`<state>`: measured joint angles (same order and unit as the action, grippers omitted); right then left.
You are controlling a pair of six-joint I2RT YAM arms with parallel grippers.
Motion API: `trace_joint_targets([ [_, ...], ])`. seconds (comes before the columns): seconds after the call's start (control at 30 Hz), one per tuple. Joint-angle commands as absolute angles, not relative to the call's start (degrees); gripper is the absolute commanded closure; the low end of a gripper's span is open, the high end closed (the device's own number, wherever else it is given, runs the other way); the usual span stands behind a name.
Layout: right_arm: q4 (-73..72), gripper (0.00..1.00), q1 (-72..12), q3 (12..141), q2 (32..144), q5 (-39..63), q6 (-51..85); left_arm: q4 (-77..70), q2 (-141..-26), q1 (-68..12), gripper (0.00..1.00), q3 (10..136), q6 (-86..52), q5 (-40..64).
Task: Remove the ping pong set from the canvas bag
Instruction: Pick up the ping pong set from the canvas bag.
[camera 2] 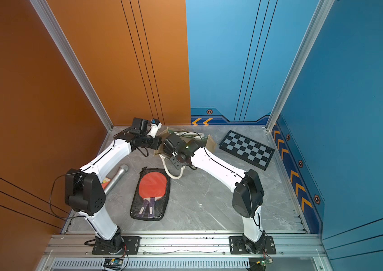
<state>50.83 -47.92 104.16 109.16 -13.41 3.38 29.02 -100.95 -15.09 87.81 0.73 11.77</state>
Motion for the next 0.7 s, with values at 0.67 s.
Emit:
trace_joint_targets([
  [0.67, 49.4, 0.63, -44.82, 112.0, 120.47, -29.37, -1.87, 28.55, -99.93, -15.47, 1.0, 84.29, 0.53, 10.38],
])
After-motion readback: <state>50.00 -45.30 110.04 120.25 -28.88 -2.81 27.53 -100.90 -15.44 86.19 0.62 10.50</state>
